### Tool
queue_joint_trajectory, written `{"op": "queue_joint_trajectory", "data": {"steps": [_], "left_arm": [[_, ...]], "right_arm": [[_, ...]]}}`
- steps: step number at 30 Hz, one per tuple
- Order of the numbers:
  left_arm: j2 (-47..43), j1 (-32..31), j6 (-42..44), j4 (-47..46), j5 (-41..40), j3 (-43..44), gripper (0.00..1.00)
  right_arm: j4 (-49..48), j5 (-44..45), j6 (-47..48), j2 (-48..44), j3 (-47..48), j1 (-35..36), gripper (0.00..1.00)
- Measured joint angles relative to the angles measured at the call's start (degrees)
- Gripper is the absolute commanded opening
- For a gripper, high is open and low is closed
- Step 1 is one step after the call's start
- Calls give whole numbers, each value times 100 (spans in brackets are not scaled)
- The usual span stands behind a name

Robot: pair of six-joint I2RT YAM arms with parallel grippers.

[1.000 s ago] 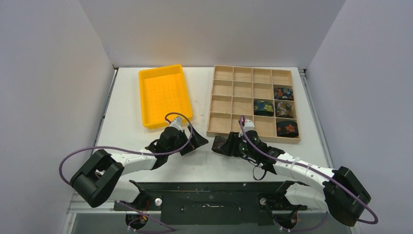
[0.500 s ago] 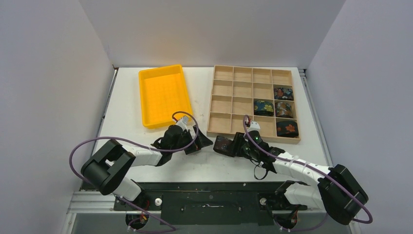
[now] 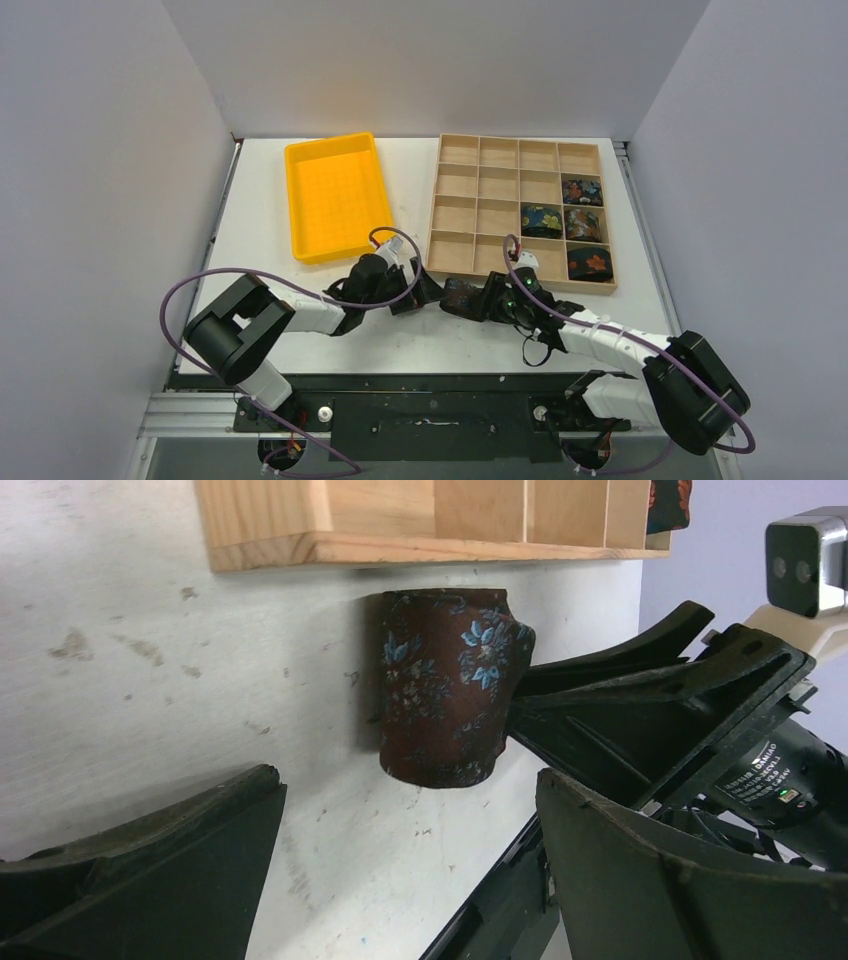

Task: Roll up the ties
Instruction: Roll the tie at the center of the board, then pick up the tie at the center of the board.

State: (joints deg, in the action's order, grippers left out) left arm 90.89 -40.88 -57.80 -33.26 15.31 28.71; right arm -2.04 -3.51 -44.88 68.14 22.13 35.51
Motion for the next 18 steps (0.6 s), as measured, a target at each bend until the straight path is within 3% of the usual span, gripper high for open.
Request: {"op": "queue_joint_trajectory", "data": {"steps": [18], "left_arm": [[693, -400, 391, 691, -151, 1126, 94]], "right_arm": [[-227, -105, -291, -273, -382, -258, 36]]}}
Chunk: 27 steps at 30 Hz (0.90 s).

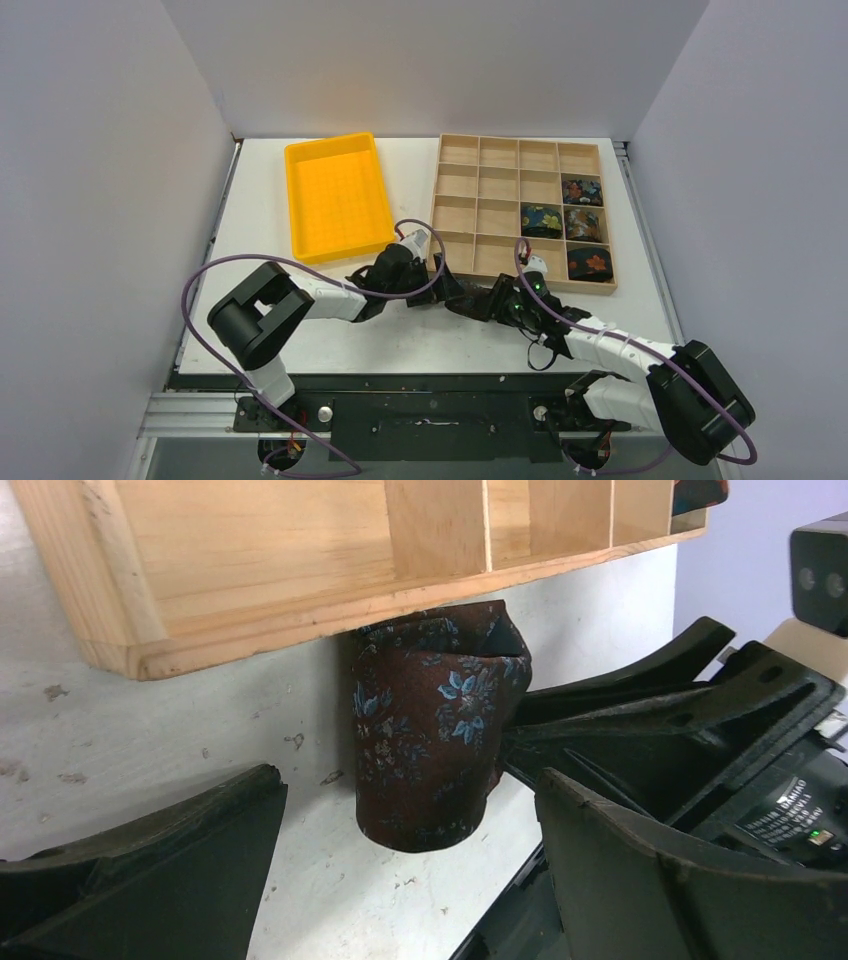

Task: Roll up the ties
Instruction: Pick up the tie at the center of the board.

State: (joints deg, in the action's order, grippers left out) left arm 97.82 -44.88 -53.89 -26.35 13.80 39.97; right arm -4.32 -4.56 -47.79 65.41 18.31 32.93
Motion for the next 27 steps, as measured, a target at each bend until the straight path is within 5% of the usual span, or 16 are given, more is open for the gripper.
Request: {"op": "queue_joint_trajectory", "data": {"steps": [11, 21, 27], "left_arm": [[463, -131, 28, 90, -31, 509, 87], [723, -203, 24, -79, 168, 634, 67], [839, -201, 7, -212, 313, 649, 64]], "right_arm": [[-120, -48, -55, -24, -83, -37, 35], [-166, -107, -52, -26, -109, -76, 35], [-175, -131, -52, -28, -120, -107, 35]]}}
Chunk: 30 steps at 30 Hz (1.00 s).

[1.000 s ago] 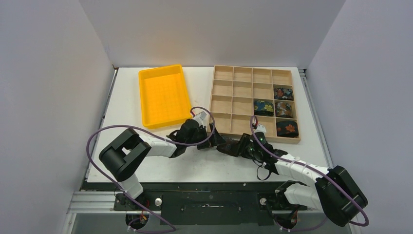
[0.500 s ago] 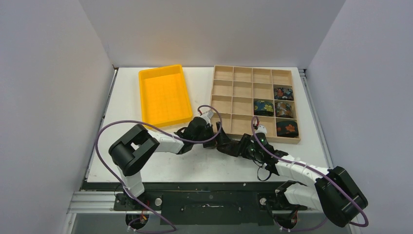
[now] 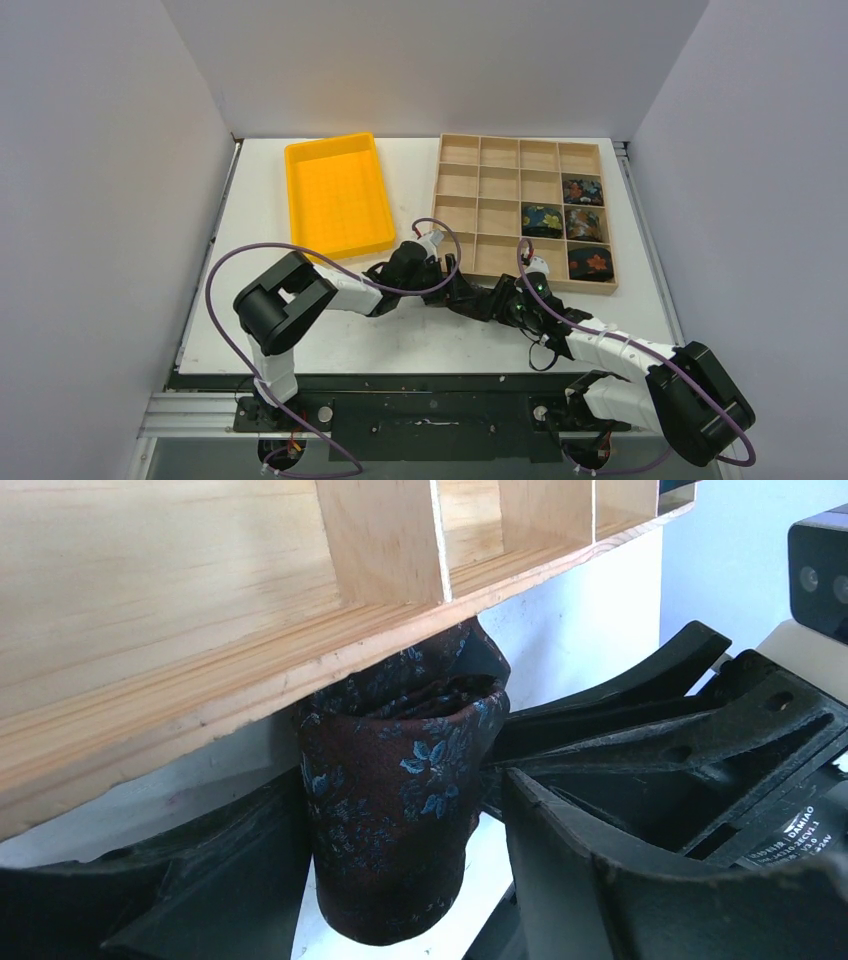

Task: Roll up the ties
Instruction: Pick up the tie at the center of the board.

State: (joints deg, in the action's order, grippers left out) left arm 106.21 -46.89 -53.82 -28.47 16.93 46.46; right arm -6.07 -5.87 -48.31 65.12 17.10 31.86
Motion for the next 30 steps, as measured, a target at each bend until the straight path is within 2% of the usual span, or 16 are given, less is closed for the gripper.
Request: {"op": "queue_joint_trajectory", "data": {"steps": [9, 13, 19, 23, 25, 30], "left_arm": [[190, 7, -118, -341, 184, 0, 59], [254, 7, -142, -439, 219, 0, 46], [299, 7, -151, -439, 216, -7, 33], [299, 2, -157, -481, 225, -24, 13], [299, -2, -166, -527, 223, -52, 2], [234, -46, -245, -710, 247, -256, 0]], "right_arm": [[-17, 2, 2, 0, -11, -2, 34], [-17, 2, 2, 0, -13, -7, 34], [-13, 0, 7, 0, -15, -7, 34], [-13, -2, 9, 0, -15, -7, 36], [-7, -11, 31, -13, -15, -7, 41], [363, -28, 162, -238, 13, -7, 68]]}}
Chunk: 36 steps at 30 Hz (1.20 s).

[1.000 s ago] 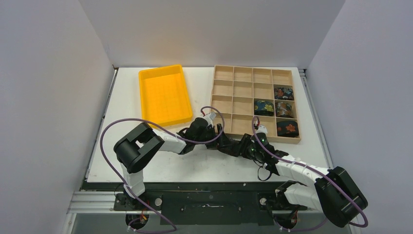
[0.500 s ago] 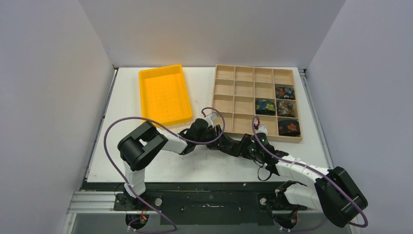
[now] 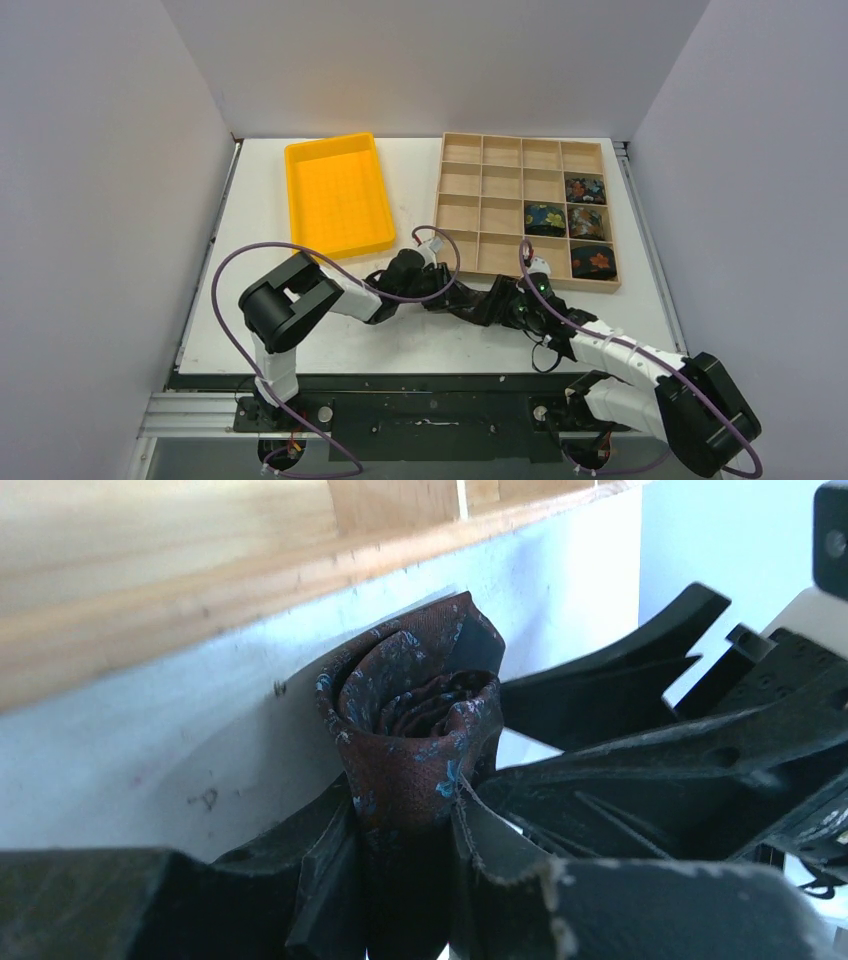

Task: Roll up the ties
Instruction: Pick up the tie at the center of the board, then move the storage box to the center of the board.

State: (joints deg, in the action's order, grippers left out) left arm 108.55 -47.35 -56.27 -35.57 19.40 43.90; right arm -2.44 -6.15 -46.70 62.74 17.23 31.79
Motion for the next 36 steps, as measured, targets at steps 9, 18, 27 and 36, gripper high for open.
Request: {"op": "queue_joint_trajectory", "data": {"steps": [9, 18, 27, 36], "left_arm": [[-892, -111, 2, 334, -125, -669, 0], [-3093, -254, 286, 1591, -977, -1143, 0], [-5886, -374, 592, 3453, -2391, -1259, 0], [-6791, -444, 682, 4693, -2778, -1259, 0]], "right_arm": [[1893, 476, 400, -846, 728, -33, 81], [2750, 1722, 590, -1305, 1637, -94, 78], [2446, 2347, 776, -249, 2323, -334, 66], [1696, 2323, 1029, 1453, 2557, -671, 54]]}}
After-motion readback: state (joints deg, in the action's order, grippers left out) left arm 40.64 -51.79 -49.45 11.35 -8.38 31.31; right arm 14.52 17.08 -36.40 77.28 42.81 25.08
